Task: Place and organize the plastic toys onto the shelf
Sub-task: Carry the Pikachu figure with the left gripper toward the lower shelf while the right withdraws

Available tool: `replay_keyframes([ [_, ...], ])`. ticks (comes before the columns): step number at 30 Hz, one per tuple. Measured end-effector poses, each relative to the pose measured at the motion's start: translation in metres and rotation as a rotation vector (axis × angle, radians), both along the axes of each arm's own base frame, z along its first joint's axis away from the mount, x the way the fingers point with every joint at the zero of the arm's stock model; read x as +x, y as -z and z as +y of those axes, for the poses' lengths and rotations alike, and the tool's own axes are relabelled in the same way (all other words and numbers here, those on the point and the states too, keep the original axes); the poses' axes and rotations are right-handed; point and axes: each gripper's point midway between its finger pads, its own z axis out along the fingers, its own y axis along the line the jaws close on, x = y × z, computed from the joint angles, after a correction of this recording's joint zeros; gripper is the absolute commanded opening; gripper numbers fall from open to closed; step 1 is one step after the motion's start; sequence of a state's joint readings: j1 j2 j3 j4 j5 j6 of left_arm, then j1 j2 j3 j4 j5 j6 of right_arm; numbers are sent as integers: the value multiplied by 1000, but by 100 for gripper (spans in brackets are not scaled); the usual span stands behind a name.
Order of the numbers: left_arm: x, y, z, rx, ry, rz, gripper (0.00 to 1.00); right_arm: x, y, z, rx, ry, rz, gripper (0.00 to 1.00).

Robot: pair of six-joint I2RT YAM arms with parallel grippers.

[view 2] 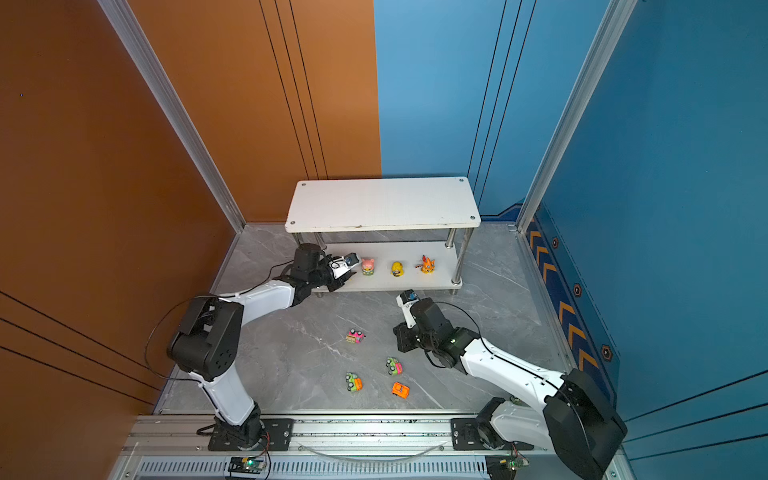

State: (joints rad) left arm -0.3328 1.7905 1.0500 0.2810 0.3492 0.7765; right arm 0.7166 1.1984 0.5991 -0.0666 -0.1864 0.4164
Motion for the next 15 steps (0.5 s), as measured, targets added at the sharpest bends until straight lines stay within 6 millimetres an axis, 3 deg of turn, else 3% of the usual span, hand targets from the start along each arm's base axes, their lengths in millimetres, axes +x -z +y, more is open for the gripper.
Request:
replay_keyframes([
  [15, 8, 0, 16, 21, 3, -5, 0, 6, 6, 8, 9, -7, 18, 7],
])
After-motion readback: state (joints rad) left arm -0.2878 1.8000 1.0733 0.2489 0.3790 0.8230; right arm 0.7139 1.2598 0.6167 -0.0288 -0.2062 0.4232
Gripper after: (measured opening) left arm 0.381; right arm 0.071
